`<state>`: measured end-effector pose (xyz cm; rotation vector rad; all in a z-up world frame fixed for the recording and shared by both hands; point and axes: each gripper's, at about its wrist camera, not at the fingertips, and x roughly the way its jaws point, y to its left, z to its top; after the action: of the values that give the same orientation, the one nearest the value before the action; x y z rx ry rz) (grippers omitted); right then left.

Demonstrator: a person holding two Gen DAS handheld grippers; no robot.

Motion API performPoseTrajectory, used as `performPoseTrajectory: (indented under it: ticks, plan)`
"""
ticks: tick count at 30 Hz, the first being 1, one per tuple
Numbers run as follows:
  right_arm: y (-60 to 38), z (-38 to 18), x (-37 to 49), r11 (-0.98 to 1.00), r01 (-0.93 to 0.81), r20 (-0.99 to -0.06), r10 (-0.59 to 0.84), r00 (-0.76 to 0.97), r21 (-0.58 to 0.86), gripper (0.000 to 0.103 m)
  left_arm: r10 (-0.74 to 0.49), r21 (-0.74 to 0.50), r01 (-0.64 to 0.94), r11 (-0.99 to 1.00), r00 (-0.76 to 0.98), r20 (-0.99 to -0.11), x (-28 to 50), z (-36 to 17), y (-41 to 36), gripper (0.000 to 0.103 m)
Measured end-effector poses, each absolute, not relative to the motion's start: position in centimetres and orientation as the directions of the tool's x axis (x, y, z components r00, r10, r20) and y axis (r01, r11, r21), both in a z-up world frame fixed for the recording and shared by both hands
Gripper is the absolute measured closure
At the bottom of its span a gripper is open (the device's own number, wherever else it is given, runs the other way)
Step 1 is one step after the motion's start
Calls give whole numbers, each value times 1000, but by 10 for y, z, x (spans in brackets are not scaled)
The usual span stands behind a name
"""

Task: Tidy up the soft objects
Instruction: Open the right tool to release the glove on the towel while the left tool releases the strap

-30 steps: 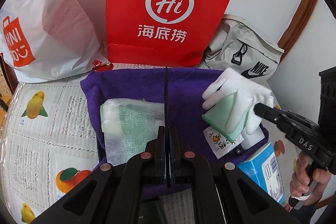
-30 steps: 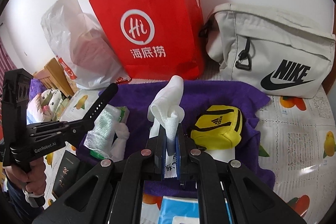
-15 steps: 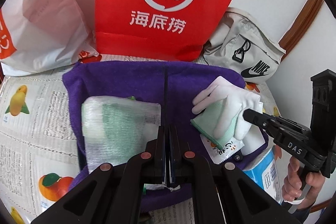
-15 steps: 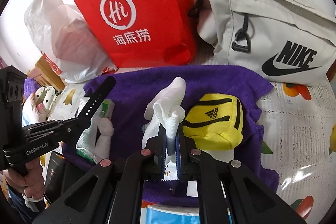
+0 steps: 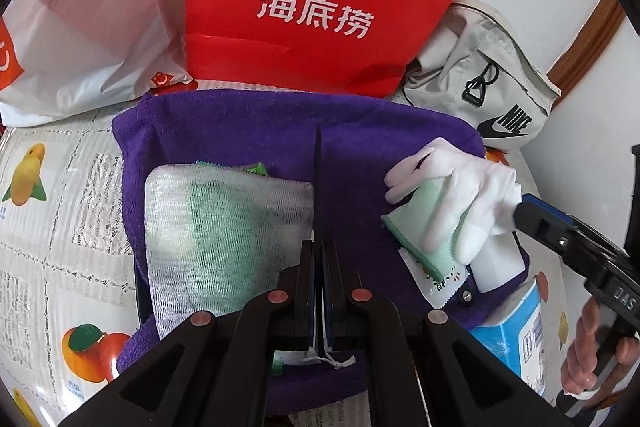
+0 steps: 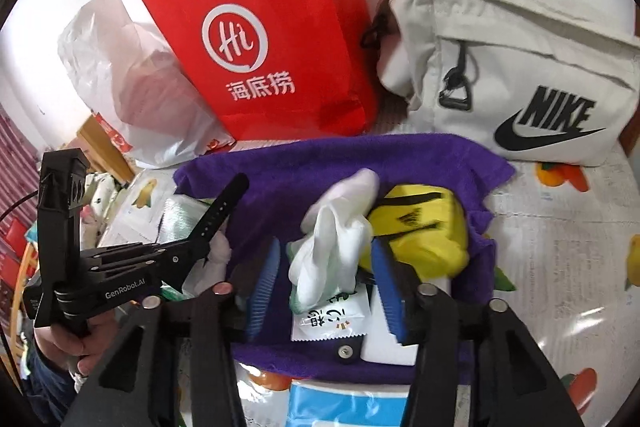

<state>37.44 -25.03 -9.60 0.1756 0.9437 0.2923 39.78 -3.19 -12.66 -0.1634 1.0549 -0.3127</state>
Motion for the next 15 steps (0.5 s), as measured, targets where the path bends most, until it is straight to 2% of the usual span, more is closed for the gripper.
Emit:
performPoseTrajectory:
  ticks: [15]
  plan:
    - [-249,-92,355,957,-165,-783,290,550,238,52,-319,-278,158,948,430,-844,401,-128,-31,99]
